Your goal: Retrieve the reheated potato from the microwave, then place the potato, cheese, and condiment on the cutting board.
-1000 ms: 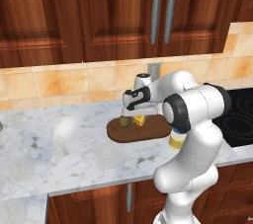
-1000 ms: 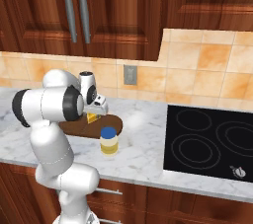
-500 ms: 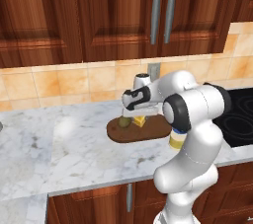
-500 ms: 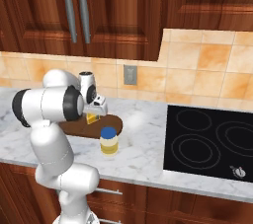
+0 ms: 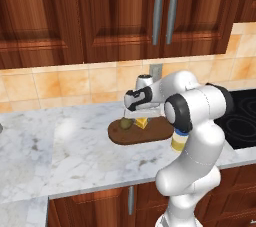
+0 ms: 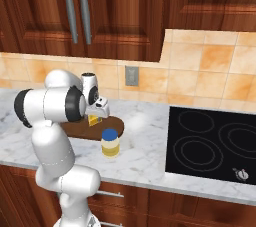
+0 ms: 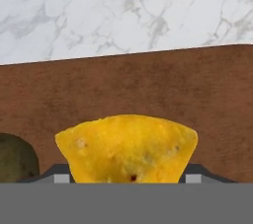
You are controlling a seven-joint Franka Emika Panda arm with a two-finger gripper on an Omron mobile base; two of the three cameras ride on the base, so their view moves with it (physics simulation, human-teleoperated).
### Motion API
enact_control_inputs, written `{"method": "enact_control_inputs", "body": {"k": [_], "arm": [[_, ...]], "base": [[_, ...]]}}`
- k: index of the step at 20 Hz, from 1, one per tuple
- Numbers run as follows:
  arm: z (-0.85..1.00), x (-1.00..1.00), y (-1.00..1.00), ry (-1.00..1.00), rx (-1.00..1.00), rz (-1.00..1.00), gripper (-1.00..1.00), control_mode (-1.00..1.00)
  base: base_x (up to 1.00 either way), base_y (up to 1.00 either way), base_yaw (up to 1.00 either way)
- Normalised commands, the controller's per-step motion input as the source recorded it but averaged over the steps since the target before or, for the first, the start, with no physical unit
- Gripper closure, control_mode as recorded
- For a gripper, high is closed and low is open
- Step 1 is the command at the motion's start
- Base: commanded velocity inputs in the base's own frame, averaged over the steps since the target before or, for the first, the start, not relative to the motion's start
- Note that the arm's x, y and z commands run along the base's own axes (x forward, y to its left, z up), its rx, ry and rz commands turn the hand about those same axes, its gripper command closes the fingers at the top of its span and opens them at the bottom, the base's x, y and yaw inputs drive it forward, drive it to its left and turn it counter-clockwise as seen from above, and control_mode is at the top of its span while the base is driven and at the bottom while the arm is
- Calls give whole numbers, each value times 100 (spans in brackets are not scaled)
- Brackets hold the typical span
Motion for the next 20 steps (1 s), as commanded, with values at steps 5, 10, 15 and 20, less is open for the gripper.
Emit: {"method": "enact_control_inputs", "body": {"k": [5, 10, 15, 20], "arm": [[-34, -19, 0, 9, -1, -5, -100, -100], [-28, -30, 0, 5, -1, -5, -100, -100], [-16, -23, 0, 0, -1, -5, -100, -100], [-1, -13, -4, 0, -2, -4, -100, -100]], "base": [[0, 0, 0], [0, 0, 0], [0, 0, 0], [0, 0, 0]]}}
